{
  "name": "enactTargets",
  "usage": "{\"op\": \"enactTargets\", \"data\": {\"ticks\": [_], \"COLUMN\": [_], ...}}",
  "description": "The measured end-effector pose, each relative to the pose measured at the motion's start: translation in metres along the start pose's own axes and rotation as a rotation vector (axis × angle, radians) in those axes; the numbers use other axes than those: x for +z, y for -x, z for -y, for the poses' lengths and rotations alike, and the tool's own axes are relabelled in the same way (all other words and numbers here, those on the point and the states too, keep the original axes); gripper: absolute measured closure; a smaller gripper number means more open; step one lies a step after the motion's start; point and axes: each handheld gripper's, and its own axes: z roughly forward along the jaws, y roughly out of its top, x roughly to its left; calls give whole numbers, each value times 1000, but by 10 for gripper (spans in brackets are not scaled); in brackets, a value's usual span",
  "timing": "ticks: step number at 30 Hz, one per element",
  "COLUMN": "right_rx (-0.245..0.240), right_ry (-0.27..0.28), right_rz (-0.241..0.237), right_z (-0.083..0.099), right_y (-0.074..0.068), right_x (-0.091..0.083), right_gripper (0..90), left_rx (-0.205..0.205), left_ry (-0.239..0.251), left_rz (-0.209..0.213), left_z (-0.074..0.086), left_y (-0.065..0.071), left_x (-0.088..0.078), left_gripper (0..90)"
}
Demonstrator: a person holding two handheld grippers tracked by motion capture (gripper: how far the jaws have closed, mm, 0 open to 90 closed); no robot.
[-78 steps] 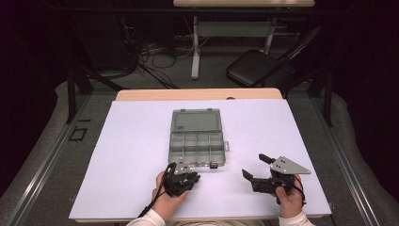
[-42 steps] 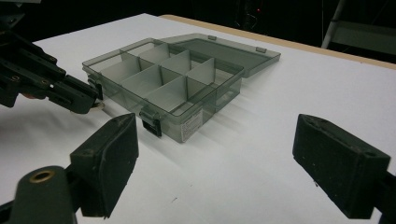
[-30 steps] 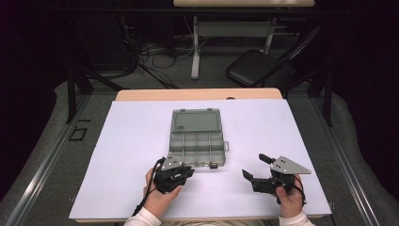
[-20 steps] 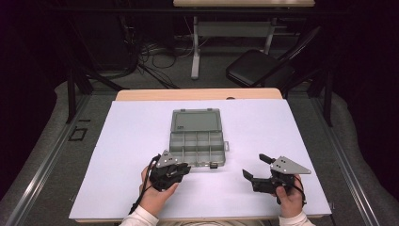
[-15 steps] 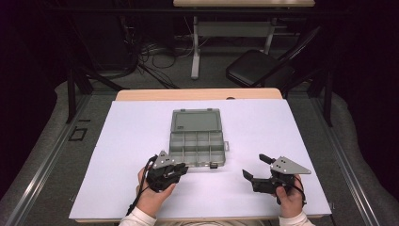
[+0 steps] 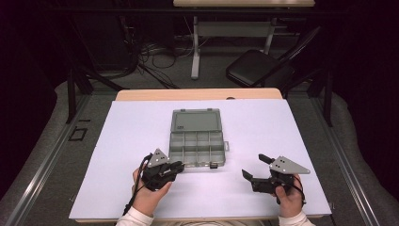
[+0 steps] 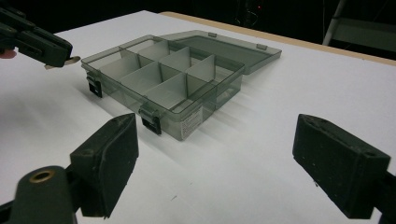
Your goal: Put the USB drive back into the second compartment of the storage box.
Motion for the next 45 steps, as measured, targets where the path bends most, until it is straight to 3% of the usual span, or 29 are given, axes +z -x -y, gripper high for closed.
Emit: {"op": "enactTargets", "data": {"ticks": [15, 32, 45], "right_rx": [5, 6, 5], "right_ry": [5, 4, 3], "right_rz": [4, 9, 11], "right_z": [1, 1, 1], "right_y": [1, 2, 2], "right_x": [1, 0, 0], "right_gripper": [140, 141, 141], "left_rx": [4, -2, -5], "left_ry": [-19, -32, -56], "left_rz": [-6, -38, -58], "left_z": [-14, -49, -59], "left_y": [-3, -26, -35], "left_x": [6, 16, 27], "left_gripper": [788, 788, 788]}}
